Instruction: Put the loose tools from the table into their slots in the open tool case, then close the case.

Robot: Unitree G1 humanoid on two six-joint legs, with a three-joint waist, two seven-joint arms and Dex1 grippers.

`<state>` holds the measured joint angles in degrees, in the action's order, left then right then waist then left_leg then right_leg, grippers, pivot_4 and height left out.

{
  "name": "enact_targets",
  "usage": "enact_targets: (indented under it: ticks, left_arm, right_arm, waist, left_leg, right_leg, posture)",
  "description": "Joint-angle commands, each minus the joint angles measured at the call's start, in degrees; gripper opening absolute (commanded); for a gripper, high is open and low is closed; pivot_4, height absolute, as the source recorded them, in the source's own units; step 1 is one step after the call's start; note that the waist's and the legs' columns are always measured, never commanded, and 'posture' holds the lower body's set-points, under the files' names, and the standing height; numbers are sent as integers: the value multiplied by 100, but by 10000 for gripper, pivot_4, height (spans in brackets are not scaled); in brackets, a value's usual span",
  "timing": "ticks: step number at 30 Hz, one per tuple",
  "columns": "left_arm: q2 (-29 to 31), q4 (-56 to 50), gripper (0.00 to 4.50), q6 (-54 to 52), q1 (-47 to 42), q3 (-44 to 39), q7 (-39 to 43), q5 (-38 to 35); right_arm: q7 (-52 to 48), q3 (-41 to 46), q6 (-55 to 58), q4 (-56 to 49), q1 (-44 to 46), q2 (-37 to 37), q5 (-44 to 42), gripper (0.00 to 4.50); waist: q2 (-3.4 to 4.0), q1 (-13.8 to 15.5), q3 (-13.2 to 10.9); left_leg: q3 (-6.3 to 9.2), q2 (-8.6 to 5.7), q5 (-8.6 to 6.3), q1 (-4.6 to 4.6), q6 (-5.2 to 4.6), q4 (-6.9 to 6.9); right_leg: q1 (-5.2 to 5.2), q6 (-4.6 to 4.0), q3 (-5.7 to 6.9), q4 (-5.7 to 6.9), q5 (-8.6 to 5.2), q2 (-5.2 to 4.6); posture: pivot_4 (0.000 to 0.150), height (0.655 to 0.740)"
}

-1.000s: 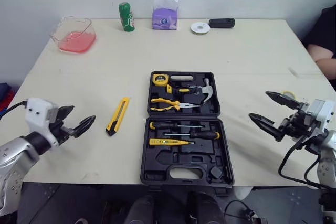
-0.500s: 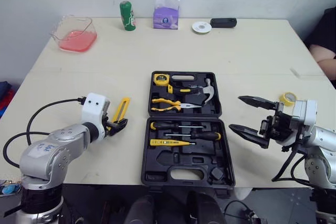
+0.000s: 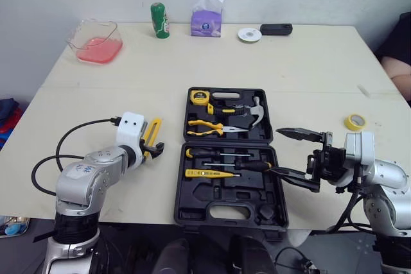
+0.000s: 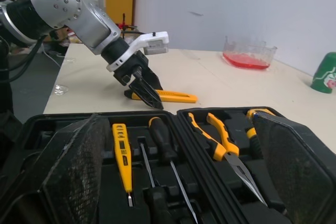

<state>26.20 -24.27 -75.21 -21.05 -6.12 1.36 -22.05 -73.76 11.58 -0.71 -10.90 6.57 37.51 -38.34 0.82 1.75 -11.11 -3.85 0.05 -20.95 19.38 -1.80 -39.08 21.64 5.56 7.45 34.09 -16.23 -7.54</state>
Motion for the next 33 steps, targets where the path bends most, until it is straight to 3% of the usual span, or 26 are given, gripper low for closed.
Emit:
enact_targets:
  ticks: [1, 3, 8, 9, 18, 21, 25, 33]
  left_arm:
    - [-95, 144, 42165, -93, 359, -68, 98, 86]
    - [-165, 151, 36607, -86, 429, -133, 137, 80]
    - [-140, 131, 14440, 17, 532, -79, 216, 200]
    - [-120, 139, 12803, 58, 540, -83, 235, 226]
    - [161, 51, 12819, 1321, 611, -277, 854, 303]
    - [422, -17, 12819, 2518, 712, -499, 1680, 147]
    - [985, -41, 12819, 4029, 920, -452, 3456, -177]
    - [1328, -356, 12819, 4284, 387, -31, 5147, -1210]
  right_arm:
    - [-53, 89, -89, -168, -18, 44, -21, 45000]
    - [-49, 98, -98, -168, -25, 46, 1, 45000]
    - [-7, 114, -126, -154, -25, 44, 66, 45000]
    - [9, 118, -129, -146, -24, 45, 84, 45000]
    - [-6, 224, -277, -29, -71, 133, 276, 45000]
    - [11, 379, -392, 43, -153, 206, 332, 45000]
    - [0, 622, -443, 51, -379, 346, 351, 45000]
    - [2, 920, -518, -106, -928, 470, 351, 45000]
  waist:
    - [1, -13, 0]
    - [2, -19, 1]
    - [6, -22, 4]
    - [7, -22, 4]
    - [10, -23, 5]
    - [0, -22, -1]
    - [-1, -20, -1]
    - [-2, -20, -1]
  left_leg:
    - [0, 1, 0, -1, 0, 0]
    - [-1, 1, 0, -2, 0, 0]
    - [-3, 2, -1, -7, 1, 1]
    - [-3, 2, -1, -8, 2, 1]
    - [-3, 4, -4, -7, 7, 2]
    - [-2, 7, -4, 6, 6, 3]
    - [-2, 6, -2, 41, 4, 0]
    - [-4, -1, 9, 90, -14, -9]
  right_leg:
    - [0, 0, 0, 0, 0, 0]
    - [0, 0, 0, 0, 0, 1]
    - [-2, 0, -2, -2, 0, 0]
    - [-3, 0, -3, -3, 0, 0]
    - [-1, -1, -3, -11, 0, -2]
    - [12, -2, 0, -15, -1, -1]
    - [42, -3, 3, -16, -1, -4]
    - [80, 2, 12, 6, 2, 4]
  posture:
    - [1500, 7400]
    - [1500, 7400]
    - [1500, 7400]
    - [1500, 7400]
    - [1500, 7400]
    - [1500, 7400]
    - [1500, 7400]
    - [1500, 7400]
